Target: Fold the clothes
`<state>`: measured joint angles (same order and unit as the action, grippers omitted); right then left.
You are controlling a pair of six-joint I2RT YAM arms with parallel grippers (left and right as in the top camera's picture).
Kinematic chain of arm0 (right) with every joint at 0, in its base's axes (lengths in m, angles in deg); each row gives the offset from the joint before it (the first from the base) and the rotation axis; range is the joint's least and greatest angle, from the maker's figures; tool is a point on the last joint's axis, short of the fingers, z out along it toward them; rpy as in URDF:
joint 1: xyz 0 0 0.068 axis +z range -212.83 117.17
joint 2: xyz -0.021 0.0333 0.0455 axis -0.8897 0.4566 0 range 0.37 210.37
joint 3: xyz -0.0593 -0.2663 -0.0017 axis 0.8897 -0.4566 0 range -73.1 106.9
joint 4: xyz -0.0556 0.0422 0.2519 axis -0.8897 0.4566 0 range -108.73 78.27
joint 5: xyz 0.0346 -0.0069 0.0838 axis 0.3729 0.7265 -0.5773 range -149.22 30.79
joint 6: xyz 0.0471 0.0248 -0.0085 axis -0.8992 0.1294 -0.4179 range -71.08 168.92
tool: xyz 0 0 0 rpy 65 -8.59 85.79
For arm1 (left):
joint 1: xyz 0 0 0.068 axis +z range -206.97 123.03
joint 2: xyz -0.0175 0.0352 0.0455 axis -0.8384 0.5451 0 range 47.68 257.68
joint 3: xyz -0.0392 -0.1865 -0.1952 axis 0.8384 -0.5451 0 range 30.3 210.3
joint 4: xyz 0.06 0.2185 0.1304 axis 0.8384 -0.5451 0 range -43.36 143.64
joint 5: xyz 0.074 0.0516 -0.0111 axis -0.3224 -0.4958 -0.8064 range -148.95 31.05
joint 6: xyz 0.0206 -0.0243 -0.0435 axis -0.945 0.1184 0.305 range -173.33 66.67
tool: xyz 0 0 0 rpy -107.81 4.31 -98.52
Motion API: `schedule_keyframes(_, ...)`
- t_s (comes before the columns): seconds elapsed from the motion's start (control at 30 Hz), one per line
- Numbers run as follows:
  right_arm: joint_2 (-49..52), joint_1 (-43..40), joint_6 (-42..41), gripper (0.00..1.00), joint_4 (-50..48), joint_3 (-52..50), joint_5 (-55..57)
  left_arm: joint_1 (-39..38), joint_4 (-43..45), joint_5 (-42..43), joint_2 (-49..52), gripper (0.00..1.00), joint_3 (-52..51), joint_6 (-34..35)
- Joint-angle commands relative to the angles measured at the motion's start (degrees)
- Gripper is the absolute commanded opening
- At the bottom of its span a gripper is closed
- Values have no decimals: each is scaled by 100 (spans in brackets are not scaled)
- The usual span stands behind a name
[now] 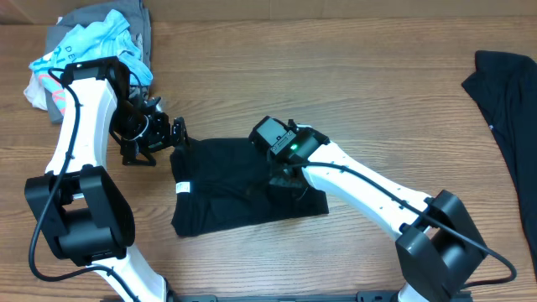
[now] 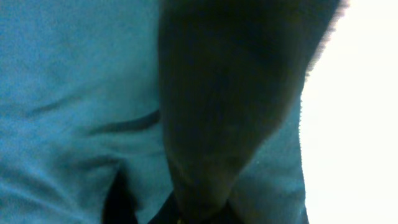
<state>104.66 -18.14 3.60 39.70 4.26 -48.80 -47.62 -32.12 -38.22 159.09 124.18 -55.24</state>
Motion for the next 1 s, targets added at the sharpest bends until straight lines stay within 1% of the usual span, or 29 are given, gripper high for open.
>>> schedule_keyframes(0.0, -151, 103, 31, 26, -140, 55, -199, -39, -17, -37, -144, 100, -4, -87)
schedule_keyframes(0.03, -151, 107, 31, 29, -186, 22, -245, -37, -22, -37, -144, 100, -4, -87)
schedule_keyframes(0.07, -151, 107, 31, 35, -236, -17, -313, -39, -26, -37, -144, 100, -4, -87)
schedule_keyframes(0.13, -144, 107, 31, 43, -299, -59, -470, -39, -33, -37, -144, 100, -4, -87)
schedule_keyframes(0.23, -140, 107, 31, 46, -363, -59, -616, -37, -33, -37, -144, 100, -4, -87)
schedule_keyframes(0.37, -144, 76, -48, 45, -466, 0, -1032, -39, -2, -37, -144, 100, -4, -87)
schedule_keyframes(0.57, -144, 7, 361, 43, -761, 149, -2048, -39, 31, -37, -144, 100, -4, -87)
schedule_keyframes(0.7, -173, -28, 354, 37, -758, 160, -2063, -37, 31, -37, -144, 100, -4, -87)
schedule_keyframes(0.87, -608, -382, 422, 36, -439, 452, -2186, -37, 35, -37, -144, 100, -4, -87)
schedule_keyframes(0.97, -999, -664, 529, 37, -81, 748, -1987, -37, 35, -39, -144, 100, -7, -87)
